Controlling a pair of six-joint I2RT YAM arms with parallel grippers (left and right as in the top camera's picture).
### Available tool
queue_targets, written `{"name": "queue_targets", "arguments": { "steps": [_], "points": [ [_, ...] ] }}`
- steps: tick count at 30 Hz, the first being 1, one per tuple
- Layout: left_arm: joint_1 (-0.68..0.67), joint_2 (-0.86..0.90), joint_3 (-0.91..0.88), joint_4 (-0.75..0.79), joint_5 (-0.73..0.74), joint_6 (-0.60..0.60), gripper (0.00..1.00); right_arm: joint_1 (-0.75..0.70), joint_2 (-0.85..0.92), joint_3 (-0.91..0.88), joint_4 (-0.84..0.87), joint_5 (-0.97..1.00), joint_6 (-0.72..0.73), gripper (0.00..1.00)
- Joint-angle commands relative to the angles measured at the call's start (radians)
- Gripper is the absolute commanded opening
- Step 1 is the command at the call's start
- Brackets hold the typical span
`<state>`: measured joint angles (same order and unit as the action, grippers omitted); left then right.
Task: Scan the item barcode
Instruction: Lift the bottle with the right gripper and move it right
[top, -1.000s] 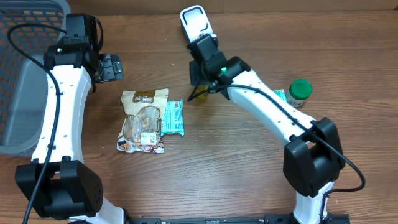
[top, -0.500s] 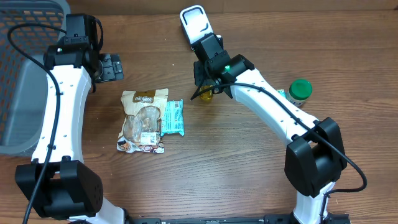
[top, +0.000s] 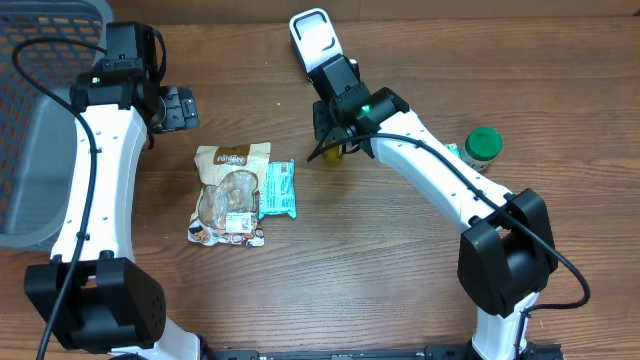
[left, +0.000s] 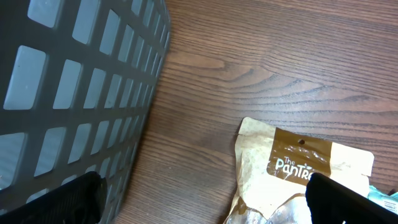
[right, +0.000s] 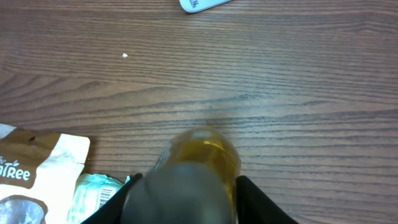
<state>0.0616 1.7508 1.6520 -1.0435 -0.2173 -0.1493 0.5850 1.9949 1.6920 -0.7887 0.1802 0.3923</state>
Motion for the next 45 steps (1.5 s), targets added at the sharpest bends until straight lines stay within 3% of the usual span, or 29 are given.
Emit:
{"name": "queue_targets", "arguments": {
  "steps": [1, 10, 13, 18, 25, 31, 39, 45],
  "points": [
    [0.009, -0.012, 0.021, 0.002, 0.001, 0.015, 1.0, 0.004, -0.046, -0.003, 0.0, -0.002, 0.0, 0.44],
    [0.009, -0.012, 0.021, 0.002, 0.001, 0.015, 0.99, 0.004, -0.046, -0.003, -0.018, -0.006, 0.0, 0.51],
    [0.009, -0.012, 0.021, 0.002, 0.001, 0.015, 1.0, 0.004, -0.046, -0.003, -0.018, -0.024, 0.0, 0.62],
    [0.01, -0.012, 0.021, 0.002, 0.001, 0.015, 0.99, 0.004, -0.046, -0.003, 0.022, -0.023, -0.001, 0.65],
    [0.01, -0.012, 0.021, 0.002, 0.001, 0.015, 1.0, 0.002, -0.04, -0.003, 0.123, 0.046, -0.008, 0.82],
    [0.009, -0.012, 0.021, 0.002, 0.001, 0.015, 0.99, 0.002, -0.045, 0.018, 0.15, 0.077, -0.126, 0.82],
    [0.009, -0.012, 0.021, 0.002, 0.001, 0.015, 0.99, -0.012, -0.058, 0.435, -0.15, -0.009, -0.131, 0.82],
    [0.01, -0.012, 0.021, 0.002, 0.001, 0.015, 1.0, -0.04, -0.049, 0.506, -0.294, -0.034, -0.132, 0.86]
  ]
}}
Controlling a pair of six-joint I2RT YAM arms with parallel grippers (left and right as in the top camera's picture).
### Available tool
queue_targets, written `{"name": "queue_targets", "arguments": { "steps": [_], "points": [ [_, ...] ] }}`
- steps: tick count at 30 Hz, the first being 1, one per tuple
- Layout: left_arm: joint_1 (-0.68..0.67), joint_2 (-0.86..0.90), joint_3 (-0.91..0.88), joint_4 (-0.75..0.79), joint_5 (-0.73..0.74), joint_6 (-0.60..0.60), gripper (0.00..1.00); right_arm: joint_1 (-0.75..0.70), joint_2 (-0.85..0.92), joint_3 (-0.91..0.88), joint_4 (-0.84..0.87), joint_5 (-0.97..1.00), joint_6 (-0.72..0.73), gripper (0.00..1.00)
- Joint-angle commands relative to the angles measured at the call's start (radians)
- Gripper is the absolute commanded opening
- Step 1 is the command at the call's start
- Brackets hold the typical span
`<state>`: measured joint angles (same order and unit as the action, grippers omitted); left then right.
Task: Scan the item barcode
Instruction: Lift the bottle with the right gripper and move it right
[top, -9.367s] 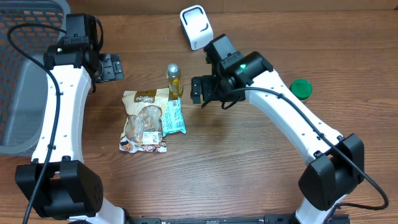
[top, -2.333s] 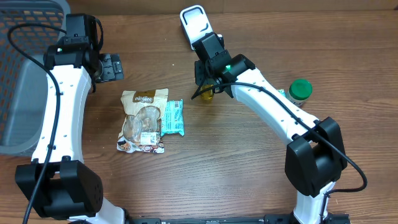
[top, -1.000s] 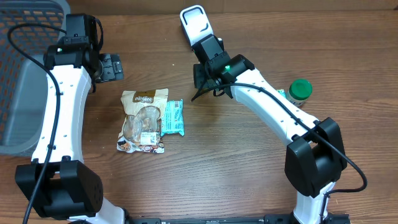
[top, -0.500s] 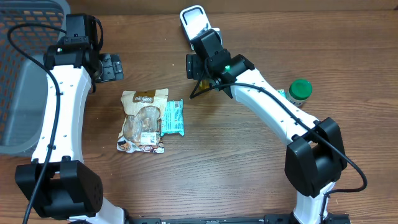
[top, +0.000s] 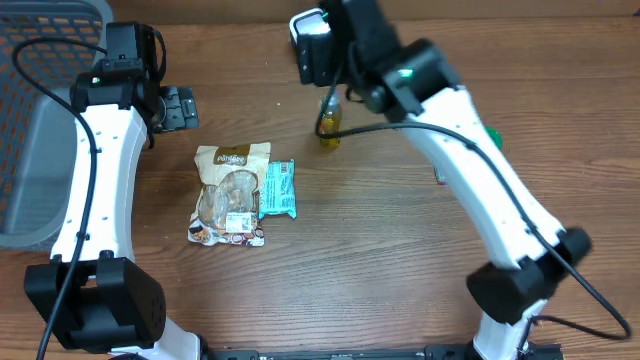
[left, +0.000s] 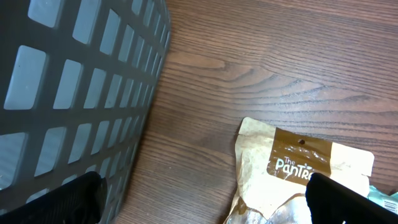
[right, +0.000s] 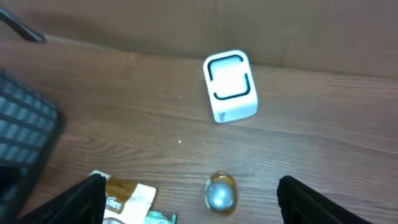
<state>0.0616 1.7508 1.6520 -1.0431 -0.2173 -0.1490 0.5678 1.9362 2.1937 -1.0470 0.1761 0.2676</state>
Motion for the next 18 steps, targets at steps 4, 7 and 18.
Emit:
{"name": "queue_targets", "arguments": {
  "steps": [4, 7, 18],
  "points": [
    [0.009, -0.012, 0.021, 0.001, 0.001, 0.014, 1.0, -0.047, 0.072, 0.005, -0.089, -0.132, -0.02, 0.88],
    [0.009, -0.012, 0.021, 0.001, 0.001, 0.014, 0.99, -0.045, 0.126, 0.005, -0.1, -0.174, -0.042, 0.89],
    [0.009, -0.012, 0.021, 0.001, 0.001, 0.014, 0.99, -0.035, 0.287, 0.005, -0.079, -0.11, -0.072, 0.9]
  ]
}}
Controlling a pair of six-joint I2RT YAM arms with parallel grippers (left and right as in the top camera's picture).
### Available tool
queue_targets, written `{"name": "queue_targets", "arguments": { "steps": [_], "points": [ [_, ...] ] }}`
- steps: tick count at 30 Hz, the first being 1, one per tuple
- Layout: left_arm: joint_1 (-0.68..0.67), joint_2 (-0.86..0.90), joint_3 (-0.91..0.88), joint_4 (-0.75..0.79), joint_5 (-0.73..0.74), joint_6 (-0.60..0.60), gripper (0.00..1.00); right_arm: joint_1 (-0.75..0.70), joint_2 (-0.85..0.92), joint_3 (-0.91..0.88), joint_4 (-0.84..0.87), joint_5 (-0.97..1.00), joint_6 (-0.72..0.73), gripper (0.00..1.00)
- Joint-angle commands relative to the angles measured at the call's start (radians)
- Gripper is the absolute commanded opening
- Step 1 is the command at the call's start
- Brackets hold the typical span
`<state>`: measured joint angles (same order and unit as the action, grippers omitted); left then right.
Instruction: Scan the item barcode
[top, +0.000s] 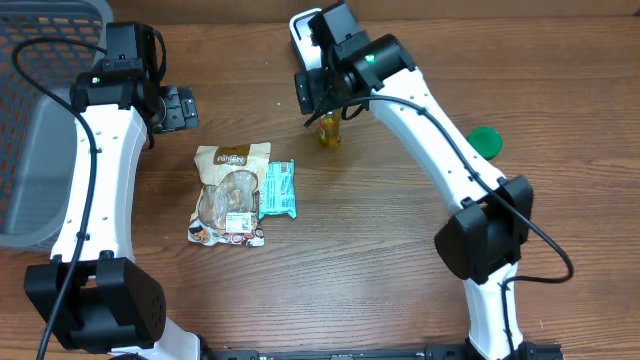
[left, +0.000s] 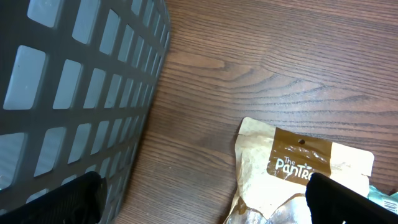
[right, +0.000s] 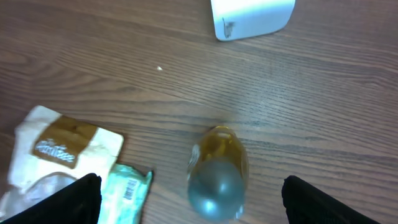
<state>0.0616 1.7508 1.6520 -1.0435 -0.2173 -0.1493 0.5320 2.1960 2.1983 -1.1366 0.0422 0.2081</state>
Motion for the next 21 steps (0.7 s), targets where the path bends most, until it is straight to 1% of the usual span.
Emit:
{"name": "queue_targets", "arguments": {
  "steps": [1, 7, 11, 12, 13, 14, 21],
  "points": [
    [0.01, -0.012, 0.021, 0.002, 0.001, 0.015, 0.99, -0.001, 0.04, 0.0, 0.011, 0.023, -0.013, 0.9],
    [0.01, -0.012, 0.021, 0.002, 0.001, 0.015, 1.0, 0.003, 0.106, -0.006, 0.002, 0.023, -0.012, 0.89],
    [0.009, -0.012, 0.021, 0.002, 0.001, 0.015, 1.0, 0.008, 0.12, -0.021, 0.006, 0.024, -0.011, 0.84],
    [0.01, -0.012, 0.021, 0.002, 0.001, 0.015, 1.0, 0.008, 0.12, -0.022, 0.005, 0.024, -0.012, 0.8],
    [0.009, -0.012, 0.021, 0.002, 0.001, 0.015, 0.99, 0.008, 0.12, -0.022, 0.003, 0.024, -0.012, 0.73],
    [0.01, -0.012, 0.021, 0.002, 0.001, 0.015, 1.0, 0.008, 0.12, -0.022, 0.001, 0.025, -0.012, 0.69],
    [0.009, -0.012, 0.021, 0.002, 0.001, 0.015, 1.0, 0.003, 0.119, -0.021, -0.025, 0.024, -0.011, 0.47]
  ]
}}
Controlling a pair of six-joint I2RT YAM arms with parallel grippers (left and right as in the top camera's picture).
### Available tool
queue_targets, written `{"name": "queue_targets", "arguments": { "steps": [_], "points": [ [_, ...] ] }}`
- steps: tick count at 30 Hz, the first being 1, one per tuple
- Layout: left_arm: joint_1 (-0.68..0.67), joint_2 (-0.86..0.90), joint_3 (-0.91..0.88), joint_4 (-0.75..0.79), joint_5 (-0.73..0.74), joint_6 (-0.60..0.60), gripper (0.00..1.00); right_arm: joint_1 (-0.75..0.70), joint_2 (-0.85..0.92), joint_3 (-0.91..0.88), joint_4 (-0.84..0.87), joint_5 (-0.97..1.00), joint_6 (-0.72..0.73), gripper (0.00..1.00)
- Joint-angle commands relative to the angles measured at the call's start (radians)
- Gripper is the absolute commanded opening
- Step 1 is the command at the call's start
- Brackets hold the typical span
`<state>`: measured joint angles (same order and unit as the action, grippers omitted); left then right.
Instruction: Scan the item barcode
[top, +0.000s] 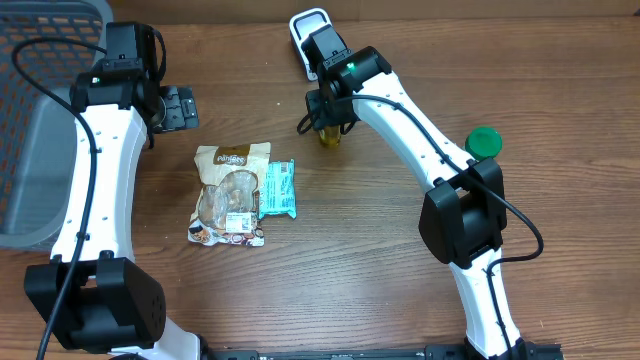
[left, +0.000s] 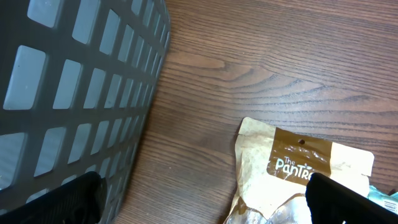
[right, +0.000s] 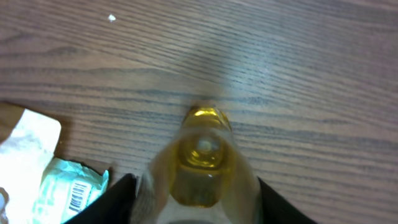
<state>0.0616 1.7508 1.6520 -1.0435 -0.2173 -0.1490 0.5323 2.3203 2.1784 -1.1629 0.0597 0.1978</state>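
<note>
A small bottle of yellow liquid (top: 330, 136) stands on the wooden table just in front of the white scanner (top: 310, 28). My right gripper (top: 325, 118) is down over the bottle (right: 202, 149) and shut on it, with a dark finger against each side in the right wrist view (right: 194, 202). My left gripper (top: 180, 107) hangs open at the far left with nothing between its fingers (left: 211, 199). Its left fingertip sits by the basket wall and its right one over the snack bag's corner.
A tan snack bag (top: 230, 190) and a teal packet (top: 278, 190) with a barcode (right: 71, 193) lie side by side left of centre. A grey basket (left: 62, 81) fills the left edge. A green-lidded jar (top: 483, 142) stands at the right, behind the right arm.
My right gripper was wide open a little above the upright bottle. It is now lower, and its fingers have shut on the bottle's sides. The left arm has not moved.
My right gripper first held the bottle low, near the teal packet. Then the bottle stood closer to the scanner with the gripper open and high above it. After that the gripper was nearer the bottle, still open, and now it is shut on it.
</note>
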Motion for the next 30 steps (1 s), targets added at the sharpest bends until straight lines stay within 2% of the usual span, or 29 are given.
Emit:
{"name": "queue_targets", "arguments": {
  "steps": [1, 3, 5, 13, 24, 30],
  "points": [
    [0.009, -0.012, 0.021, 0.002, 0.001, 0.014, 1.0, 0.003, -0.005, -0.001, 0.002, 0.006, 0.0, 0.45],
    [0.009, -0.012, 0.021, 0.002, 0.001, 0.014, 1.0, 0.005, -0.011, 0.008, -0.006, 0.006, 0.019, 0.37],
    [0.009, -0.012, 0.021, 0.002, 0.001, 0.014, 1.0, 0.008, -0.021, 0.016, -0.017, 0.006, 0.035, 0.35],
    [0.01, -0.012, 0.021, 0.002, 0.001, 0.014, 1.0, 0.018, -0.14, 0.017, -0.083, 0.006, 0.113, 0.35],
    [0.009, -0.012, 0.021, 0.002, 0.001, 0.014, 1.0, 0.032, -0.228, 0.016, -0.318, 0.006, 0.25, 0.36],
    [0.009, -0.012, 0.021, 0.002, 0.001, 0.014, 0.99, 0.063, -0.228, -0.023, -0.283, 0.022, 0.284, 0.38]
  ]
}}
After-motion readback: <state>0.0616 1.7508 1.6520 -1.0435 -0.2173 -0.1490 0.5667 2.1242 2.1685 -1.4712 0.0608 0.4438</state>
